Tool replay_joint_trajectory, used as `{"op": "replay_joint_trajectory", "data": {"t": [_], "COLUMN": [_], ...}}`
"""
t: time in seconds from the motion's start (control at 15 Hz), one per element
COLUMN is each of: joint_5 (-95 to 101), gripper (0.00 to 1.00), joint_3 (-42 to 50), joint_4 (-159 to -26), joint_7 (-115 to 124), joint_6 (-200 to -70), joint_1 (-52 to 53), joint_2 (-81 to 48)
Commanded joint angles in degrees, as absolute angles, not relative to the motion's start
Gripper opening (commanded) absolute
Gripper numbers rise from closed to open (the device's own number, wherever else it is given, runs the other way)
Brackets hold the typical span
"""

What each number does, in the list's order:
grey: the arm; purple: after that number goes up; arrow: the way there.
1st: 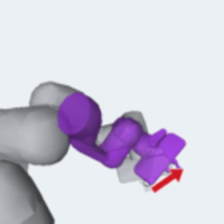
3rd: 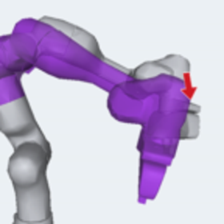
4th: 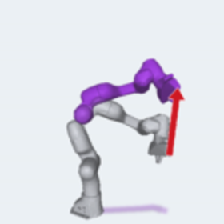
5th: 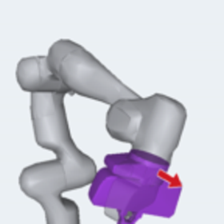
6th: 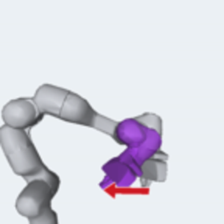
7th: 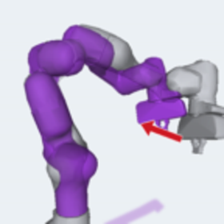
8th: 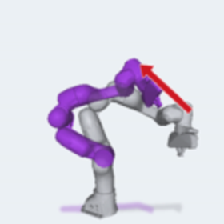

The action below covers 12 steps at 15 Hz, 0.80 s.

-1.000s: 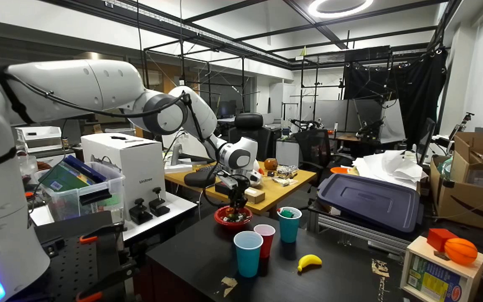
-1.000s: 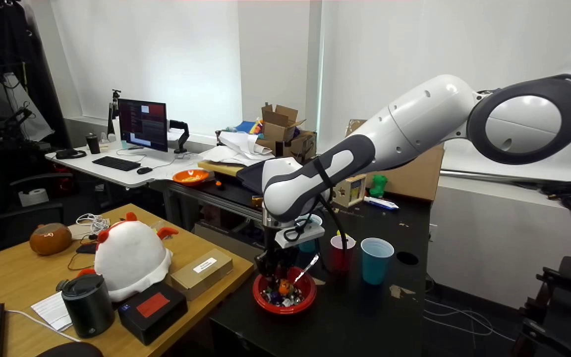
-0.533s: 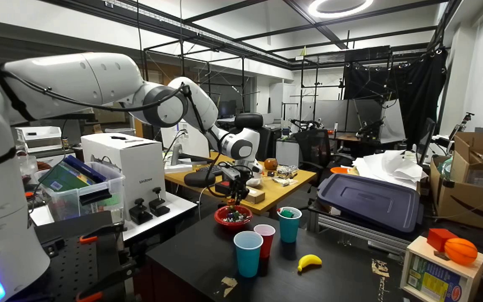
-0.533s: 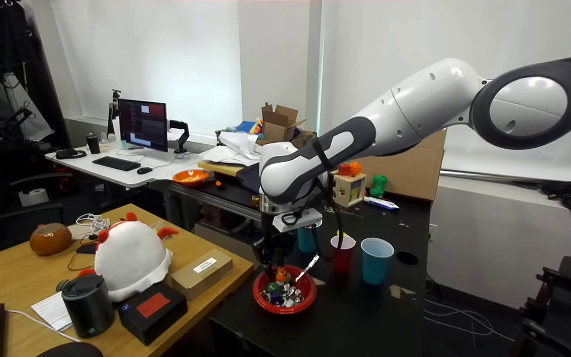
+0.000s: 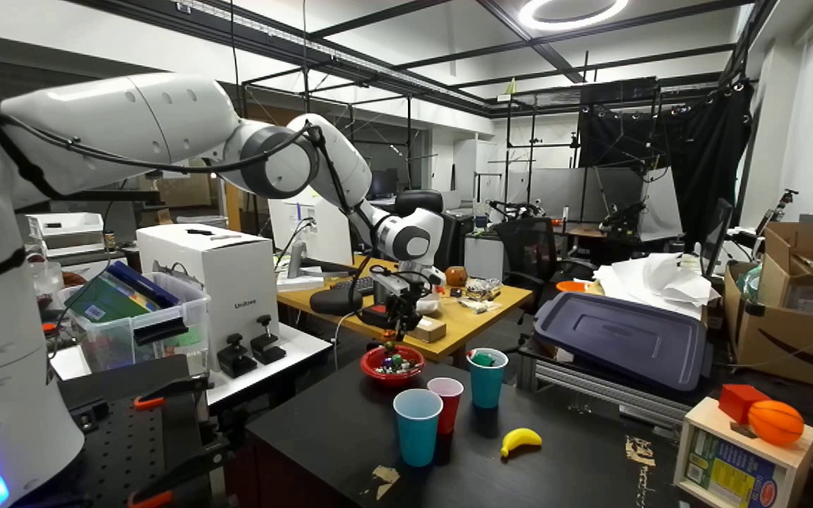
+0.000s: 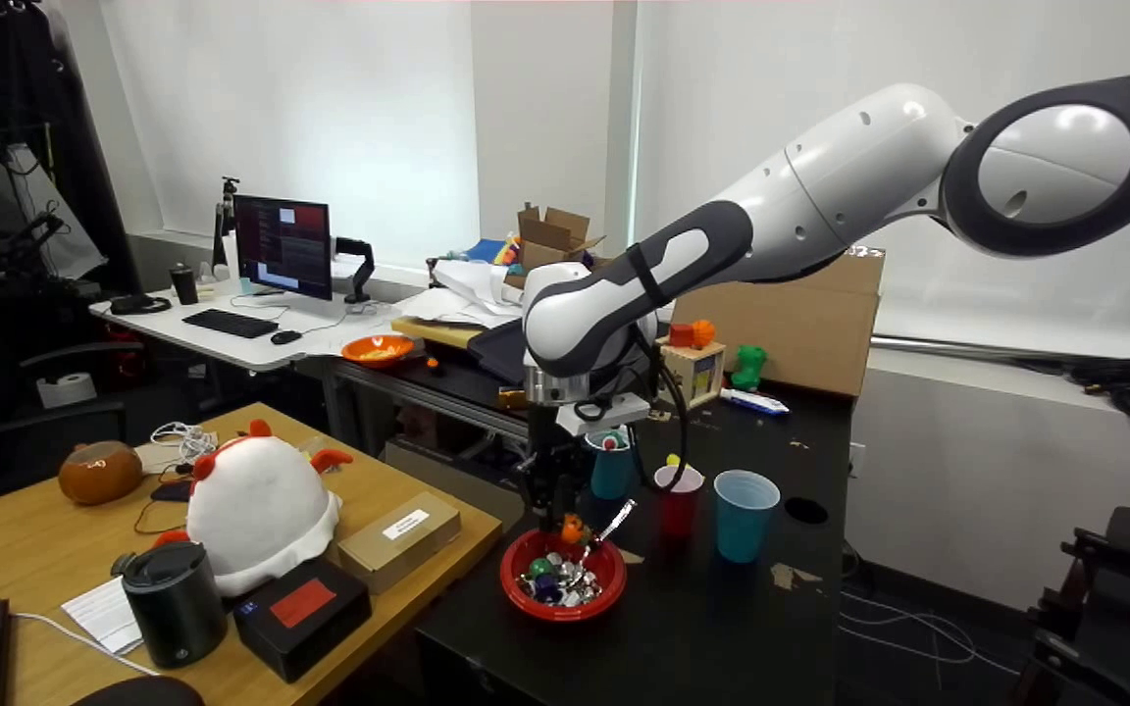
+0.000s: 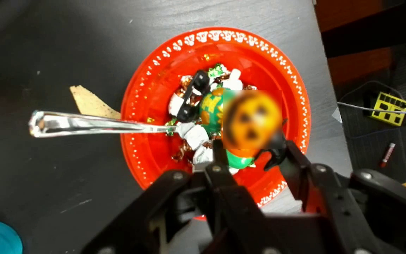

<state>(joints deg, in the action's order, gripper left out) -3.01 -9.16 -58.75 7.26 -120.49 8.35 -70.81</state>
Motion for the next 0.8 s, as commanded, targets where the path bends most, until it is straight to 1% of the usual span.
{"op": "replay_joint_trajectory", "data": {"t": [0.0, 0.4, 0.47, 0.73], "joint_5": [-4.13, -5.14, -7.6, -12.96], "gripper": [0.17, 0.17, 0.17, 0.17], "joint_3": [-10.69, -12.85, -11.44, -11.85], "joint_4": [-68.2, -81.93, -83.9, -92.3], "joint_7": [4.49, 1.69, 0.87, -2.44], "joint_6": [-119.95, -124.54, -125.52, -129.62], "joint_1": [5.34, -0.5, -0.33, -3.84], "joint_2": [-64.08, -55.57, -54.22, -49.21]}}
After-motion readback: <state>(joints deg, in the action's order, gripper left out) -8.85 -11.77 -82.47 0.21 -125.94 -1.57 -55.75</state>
